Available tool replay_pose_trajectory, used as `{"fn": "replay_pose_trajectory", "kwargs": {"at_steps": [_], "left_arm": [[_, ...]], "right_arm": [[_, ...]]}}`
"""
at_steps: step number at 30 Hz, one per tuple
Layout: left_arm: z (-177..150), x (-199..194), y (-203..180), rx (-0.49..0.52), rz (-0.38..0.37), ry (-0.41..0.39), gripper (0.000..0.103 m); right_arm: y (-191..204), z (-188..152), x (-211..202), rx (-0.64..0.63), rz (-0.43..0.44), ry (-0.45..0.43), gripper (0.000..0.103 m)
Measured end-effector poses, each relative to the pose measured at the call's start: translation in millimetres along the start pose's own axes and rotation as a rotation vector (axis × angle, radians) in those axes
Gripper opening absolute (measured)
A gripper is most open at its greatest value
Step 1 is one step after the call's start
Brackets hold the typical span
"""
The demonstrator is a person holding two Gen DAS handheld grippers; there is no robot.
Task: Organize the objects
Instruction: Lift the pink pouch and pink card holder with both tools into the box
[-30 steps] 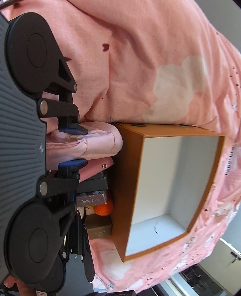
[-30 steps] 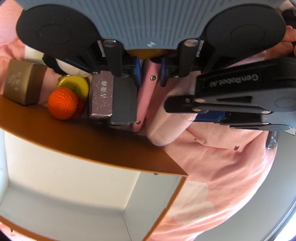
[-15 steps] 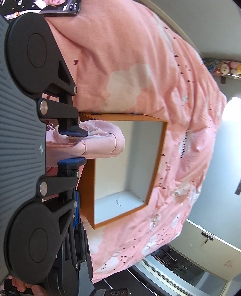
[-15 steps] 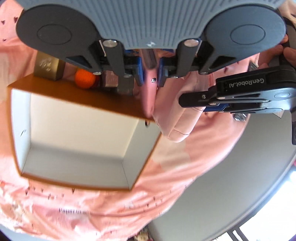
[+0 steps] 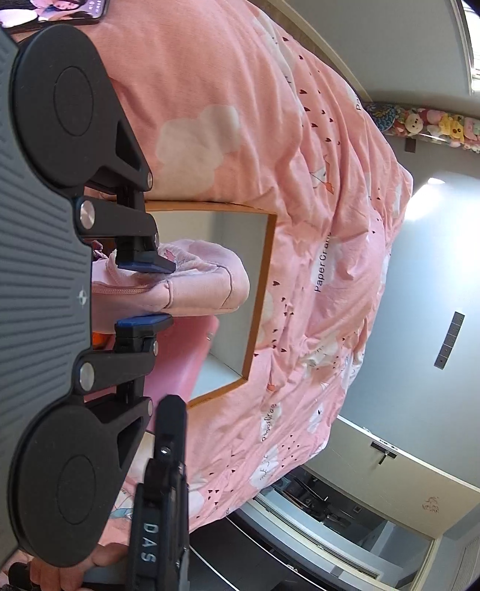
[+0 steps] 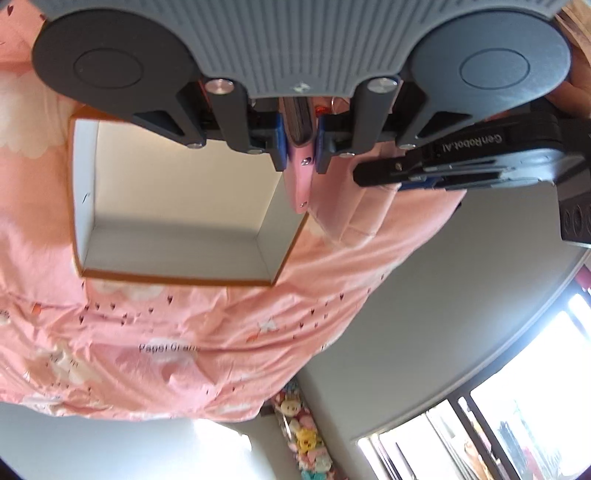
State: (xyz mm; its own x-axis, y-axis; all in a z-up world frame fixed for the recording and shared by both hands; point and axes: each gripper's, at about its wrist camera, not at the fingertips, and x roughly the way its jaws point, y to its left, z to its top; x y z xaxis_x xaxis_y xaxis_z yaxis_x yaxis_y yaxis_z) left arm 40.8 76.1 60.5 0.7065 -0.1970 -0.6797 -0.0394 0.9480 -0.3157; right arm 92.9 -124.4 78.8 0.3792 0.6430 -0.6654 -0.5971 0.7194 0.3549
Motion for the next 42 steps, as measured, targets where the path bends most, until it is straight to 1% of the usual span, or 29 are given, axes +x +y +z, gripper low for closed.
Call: {"fn": "replay_pose_trajectory", "kwargs": {"at_steps": [3,6,9,13,17,20,24,28,30,33,38,42], "left_arm": [[6.7,5.8,-2.2,-0.001,-0.004,-0.016,0.026],[12.5,14.9,-5.7,0.004,-0.006,-0.028,0.026],[17.0,29.7,-8.2,0.007,0.01,-0.033,0.026],[21.9,55.0,-5.8,0.0,0.007,-0.006,0.026],[24.7,81.5,-0.7,-0.001,0.037,0.029,0.026],[23.9,101.0,4.4,-0.003,0.063,0.07,0.026],[18.8,119.0,5.5,0.026,0.098,0.118,0.026],[13.7,134.2,4.1,0.066,0.127,0.161,0.026],[10.3,142.7,1.8,0.103,0.148,0.19,0.026],[5.6,148.6,-0.2,0.143,0.174,0.21,0.026],[2.4,155.2,-2.5,0.201,0.209,0.24,0.028],[-0.8,161.9,1.5,0.217,0.242,0.273,0.03]], "right_arm": [[-6.5,10.3,-6.3,0.005,-0.032,-0.046,0.016],[-16.5,18.8,-1.5,0.029,-0.061,-0.068,0.016],[-27.1,22.6,10.9,0.055,-0.091,-0.081,0.016],[-40.3,25.5,37.3,0.087,-0.124,-0.078,0.016],[-54.6,24.2,66.5,0.128,-0.137,-0.045,0.016],[-65.6,21.5,88.8,0.164,-0.144,-0.017,0.016],[-75.0,16.7,110.5,0.195,-0.157,0.007,0.016],[-81.3,13.1,123.2,0.22,-0.158,0.009,0.016],[-84.3,12.0,128.8,0.24,-0.154,0.009,0.016],[-86.5,10.1,136.6,0.25,-0.151,0.011,0.016],[-91.2,0.6,147.4,0.267,-0.145,0.055,0.016],[-94.2,-6.0,153.0,0.278,-0.146,0.1,0.017]]}}
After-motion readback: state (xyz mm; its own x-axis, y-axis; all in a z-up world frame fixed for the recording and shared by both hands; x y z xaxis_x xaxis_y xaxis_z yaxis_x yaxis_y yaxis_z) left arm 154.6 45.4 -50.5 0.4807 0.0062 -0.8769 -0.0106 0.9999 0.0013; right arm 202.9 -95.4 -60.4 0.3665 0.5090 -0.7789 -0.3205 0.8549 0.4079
